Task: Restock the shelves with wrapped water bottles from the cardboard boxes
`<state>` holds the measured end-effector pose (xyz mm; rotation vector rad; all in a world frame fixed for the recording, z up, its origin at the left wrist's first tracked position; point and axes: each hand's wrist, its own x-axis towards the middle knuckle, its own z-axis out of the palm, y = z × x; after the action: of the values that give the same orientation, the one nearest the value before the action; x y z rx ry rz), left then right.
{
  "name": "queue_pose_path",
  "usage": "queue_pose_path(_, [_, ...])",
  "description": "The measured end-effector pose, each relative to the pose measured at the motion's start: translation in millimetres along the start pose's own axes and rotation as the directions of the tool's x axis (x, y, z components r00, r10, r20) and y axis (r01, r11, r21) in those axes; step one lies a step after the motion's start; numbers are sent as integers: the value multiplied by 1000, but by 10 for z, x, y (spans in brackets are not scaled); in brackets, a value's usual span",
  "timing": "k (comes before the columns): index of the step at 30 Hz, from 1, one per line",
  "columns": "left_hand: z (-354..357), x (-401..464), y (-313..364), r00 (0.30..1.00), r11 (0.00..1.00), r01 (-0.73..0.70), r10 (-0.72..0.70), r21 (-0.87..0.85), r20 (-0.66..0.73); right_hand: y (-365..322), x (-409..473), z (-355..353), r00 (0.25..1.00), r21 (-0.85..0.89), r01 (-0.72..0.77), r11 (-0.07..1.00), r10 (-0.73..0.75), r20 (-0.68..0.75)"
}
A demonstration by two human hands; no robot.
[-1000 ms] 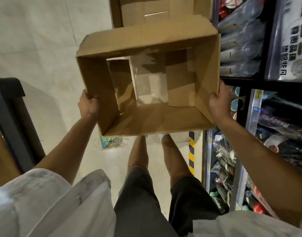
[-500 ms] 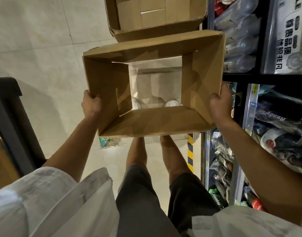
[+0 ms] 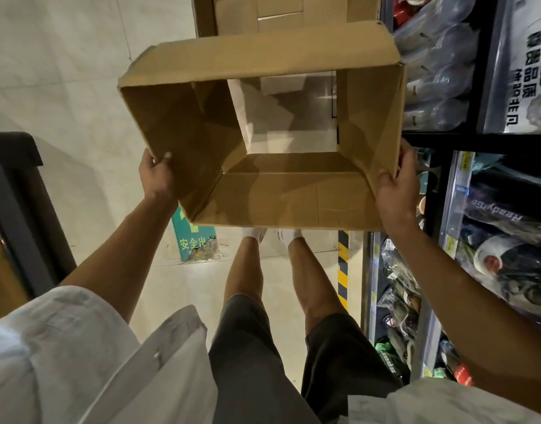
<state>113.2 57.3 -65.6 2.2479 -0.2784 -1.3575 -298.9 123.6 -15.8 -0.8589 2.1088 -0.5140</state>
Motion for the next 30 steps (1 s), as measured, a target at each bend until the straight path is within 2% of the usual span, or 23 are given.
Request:
queue_pose_path(2, [16, 80, -44, 999, 999, 24, -25, -44, -20, 58, 25, 33, 997, -41, 58, 998, -56, 53])
queue_pose_path(5, [46, 197, -35, 993, 983, 76, -90, -168, -74, 221, -8, 22, 973, -212, 172, 962, -133, 189])
queue_pose_path(7, [68, 259, 11, 989, 956, 96, -122, -277, -81, 348, -118, -30, 935, -322, 286, 903, -189, 299])
queue_pose_path(10, [78, 337, 85, 985, 907, 152, -174, -392, -22, 587, -284, -81, 839, -430, 512, 744, -325, 437])
queue_pose_path(12, [70, 363, 111, 979, 889, 195, -202, -415, 27, 679, -352, -31, 821, -488, 544, 682, -314, 476])
queue_pose_path(14, [46, 377, 116, 972, 864, 233, -225, -446, 73, 658, -421, 76, 822, -491, 545, 680, -318, 473])
queue_pose_path(19, [-37, 379, -38, 935, 658, 354, -228, -665, 273, 591, -569, 388, 838, -562, 531, 634, -294, 461])
queue_pose_path(22, [19, 313, -162, 902, 719, 396, -187, -571, 390, 594, -715, 636, 856, -559, 504, 659, -290, 429])
queue_pose_path(24, [64, 271, -200, 913, 797, 357, -187, -488, 364, 643, -856, 772, 857, -534, 506, 678, -324, 401])
queue_pose_path(28, [90, 279, -321, 938, 912, 287, -205, -293, 279, 933, -1139, 995, 867, -554, 484, 678, -284, 409])
queue_pose_path(30, [90, 325, -418, 945, 943, 274, -228, -187, 233, 1142, -1243, 1058, 818, -518, 561, 646, -335, 468])
